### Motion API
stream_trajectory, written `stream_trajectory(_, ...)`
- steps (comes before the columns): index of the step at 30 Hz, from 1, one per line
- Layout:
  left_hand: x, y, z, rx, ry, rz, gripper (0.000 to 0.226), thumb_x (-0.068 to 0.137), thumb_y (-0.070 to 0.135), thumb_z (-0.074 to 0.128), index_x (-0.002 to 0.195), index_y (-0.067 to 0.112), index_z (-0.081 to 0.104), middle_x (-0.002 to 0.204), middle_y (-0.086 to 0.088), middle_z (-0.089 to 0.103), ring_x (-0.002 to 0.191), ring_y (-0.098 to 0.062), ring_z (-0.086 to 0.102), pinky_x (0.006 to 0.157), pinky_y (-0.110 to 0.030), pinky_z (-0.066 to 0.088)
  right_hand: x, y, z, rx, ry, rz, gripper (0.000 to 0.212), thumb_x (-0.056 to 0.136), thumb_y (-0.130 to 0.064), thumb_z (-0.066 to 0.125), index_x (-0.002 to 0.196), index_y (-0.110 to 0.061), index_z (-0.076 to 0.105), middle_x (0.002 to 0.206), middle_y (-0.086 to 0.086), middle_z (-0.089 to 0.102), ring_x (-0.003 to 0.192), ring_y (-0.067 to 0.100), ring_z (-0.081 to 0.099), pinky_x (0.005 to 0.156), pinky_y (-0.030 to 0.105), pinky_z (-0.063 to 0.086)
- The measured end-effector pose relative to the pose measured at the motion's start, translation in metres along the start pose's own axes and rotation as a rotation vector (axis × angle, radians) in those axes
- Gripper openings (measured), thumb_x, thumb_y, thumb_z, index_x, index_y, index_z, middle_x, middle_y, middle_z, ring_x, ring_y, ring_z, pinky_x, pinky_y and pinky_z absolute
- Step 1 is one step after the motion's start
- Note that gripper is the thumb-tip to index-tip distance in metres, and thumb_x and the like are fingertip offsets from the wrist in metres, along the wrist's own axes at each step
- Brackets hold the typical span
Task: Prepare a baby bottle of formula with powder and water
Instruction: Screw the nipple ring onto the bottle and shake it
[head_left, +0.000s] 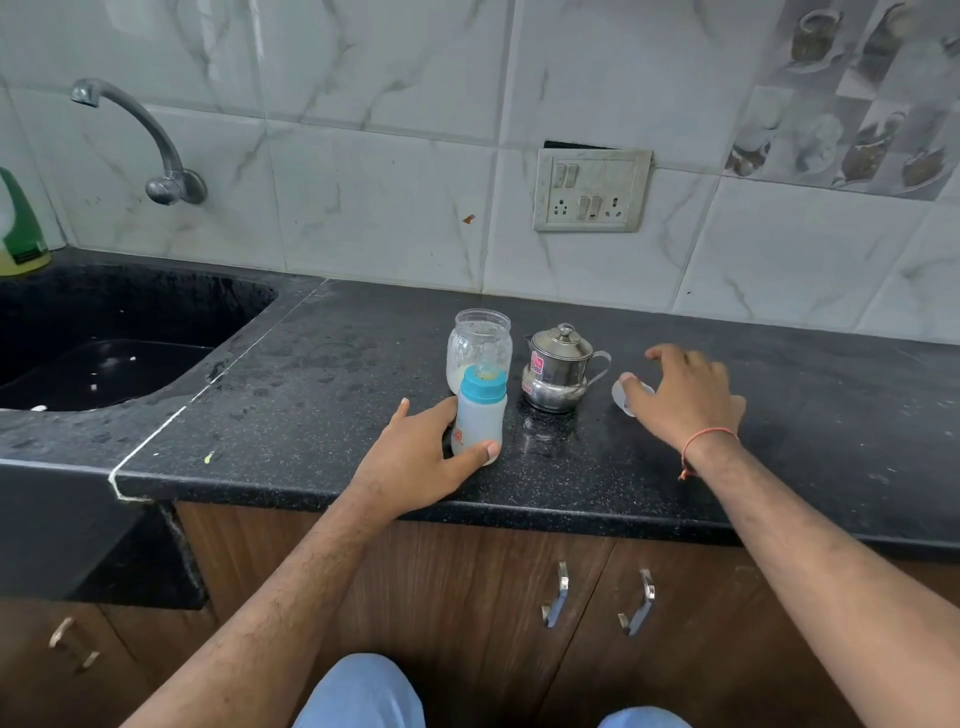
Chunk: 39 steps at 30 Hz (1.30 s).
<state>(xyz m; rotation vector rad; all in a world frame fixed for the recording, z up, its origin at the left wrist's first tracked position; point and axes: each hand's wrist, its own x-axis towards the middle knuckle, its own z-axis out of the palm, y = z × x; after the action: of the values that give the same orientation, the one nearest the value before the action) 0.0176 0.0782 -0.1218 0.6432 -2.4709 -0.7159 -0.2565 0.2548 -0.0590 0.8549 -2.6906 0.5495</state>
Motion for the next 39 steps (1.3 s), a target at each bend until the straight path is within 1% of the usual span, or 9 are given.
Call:
stream_trajectory(4, 0.0, 0.001, -0.002, 0.007, -0.01, 0.002, 0.056, 0.103, 0.062, 0.061, 0.146, 0.026, 0.055, 0.128, 0.018, 0.072, 0.119, -0.007, 0.069, 0.138, -0.049, 0.002, 0.011, -0.001, 0.0, -0.15, -0.177, 0.035, 0.058, 0.092, -0.075, 0.041, 0.142, -0.049, 0.054, 0.14, -0.003, 0.066, 0.138, 0.032, 0.046, 0.102, 0.054, 0.038)
stream_trajectory(8, -0.001, 0.003, -0.003, 0.007, -0.008, -0.006, 0.056, 0.102, 0.062, 0.061, 0.145, 0.026, 0.056, 0.125, 0.017, 0.072, 0.118, -0.008, 0.069, 0.138, -0.048, 0.002, 0.006, -0.009, -0.006, -0.184, -0.195, 0.039, 0.048, 0.091, -0.06, 0.043, 0.136, -0.05, 0.059, 0.126, 0.0, 0.072, 0.126, 0.033, 0.055, 0.099, 0.049, 0.037)
stream_trajectory(13, 0.001, 0.0, -0.001, 0.006, -0.008, -0.009, 0.055, 0.101, 0.063, 0.061, 0.143, 0.026, 0.056, 0.117, 0.019, 0.071, 0.112, -0.007, 0.069, 0.138, -0.048, 0.003, -0.017, -0.015, -0.032, -0.093, -0.328, 0.002, 0.031, 0.071, -0.055, 0.062, 0.099, -0.043, 0.068, 0.094, -0.01, 0.071, 0.089, 0.022, 0.066, 0.092, 0.04, 0.054)
stream_trajectory(16, 0.002, 0.0, -0.001, 0.0, -0.009, -0.018, 0.057, 0.101, 0.064, 0.06, 0.145, 0.027, 0.056, 0.125, 0.018, 0.072, 0.116, -0.007, 0.069, 0.138, -0.049, 0.004, -0.045, -0.028, -0.042, 0.259, -0.376, -0.102, 0.024, 0.076, -0.054, 0.077, 0.094, -0.038, 0.071, 0.089, -0.011, 0.075, 0.083, 0.011, 0.067, 0.076, 0.031, 0.054)
stream_trajectory(19, 0.002, 0.0, -0.001, -0.004, -0.009, -0.031, 0.053, 0.101, 0.062, 0.062, 0.141, 0.026, 0.058, 0.107, 0.021, 0.07, 0.105, -0.006, 0.069, 0.137, -0.047, 0.003, -0.065, -0.055, -0.043, 0.846, -0.415, -0.167, 0.023, 0.09, -0.03, 0.081, 0.108, -0.029, 0.067, 0.083, -0.006, 0.077, 0.072, 0.006, 0.065, 0.066, 0.024, 0.046)
stream_trajectory(23, 0.001, 0.002, -0.002, -0.008, -0.016, -0.036, 0.058, 0.1, 0.063, 0.063, 0.143, 0.025, 0.057, 0.113, 0.02, 0.071, 0.108, -0.007, 0.069, 0.138, -0.046, 0.005, -0.067, -0.088, -0.036, 1.188, -0.294, -0.297, 0.039, 0.097, -0.021, 0.076, 0.131, -0.03, 0.058, 0.107, 0.007, 0.079, 0.087, 0.017, 0.062, 0.067, 0.024, 0.052)
stream_trajectory(26, 0.002, 0.002, -0.002, -0.009, -0.018, -0.046, 0.052, 0.1, 0.061, 0.064, 0.137, 0.024, 0.059, 0.096, 0.023, 0.064, 0.096, -0.007, 0.066, 0.137, -0.045, 0.005, -0.06, -0.107, -0.029, 1.228, -0.252, -0.37, 0.051, 0.101, -0.022, 0.072, 0.143, -0.046, 0.056, 0.12, 0.021, 0.071, 0.092, 0.019, 0.058, 0.078, 0.03, 0.057)
stream_trajectory(33, 0.003, 0.001, -0.001, 0.004, 0.003, -0.043, 0.045, 0.1, 0.06, 0.065, 0.129, 0.026, 0.06, 0.091, 0.016, 0.07, 0.093, -0.01, 0.071, 0.136, -0.049, 0.003, -0.057, -0.114, -0.009, 0.945, -0.266, -0.538, 0.05, 0.097, -0.026, 0.077, 0.145, -0.035, 0.064, 0.127, -0.012, 0.075, 0.116, 0.006, 0.069, 0.108, 0.039, 0.055)
stream_trajectory(39, 0.003, 0.001, -0.001, 0.043, 0.001, -0.048, 0.048, 0.101, 0.061, 0.063, 0.134, 0.026, 0.06, 0.09, 0.02, 0.066, 0.095, -0.009, 0.071, 0.137, -0.052, 0.001, -0.062, -0.109, 0.0, 0.876, -0.242, -0.575, 0.05, 0.095, -0.029, 0.079, 0.141, -0.039, 0.063, 0.133, -0.017, 0.069, 0.121, 0.009, 0.067, 0.095, 0.052, 0.06)
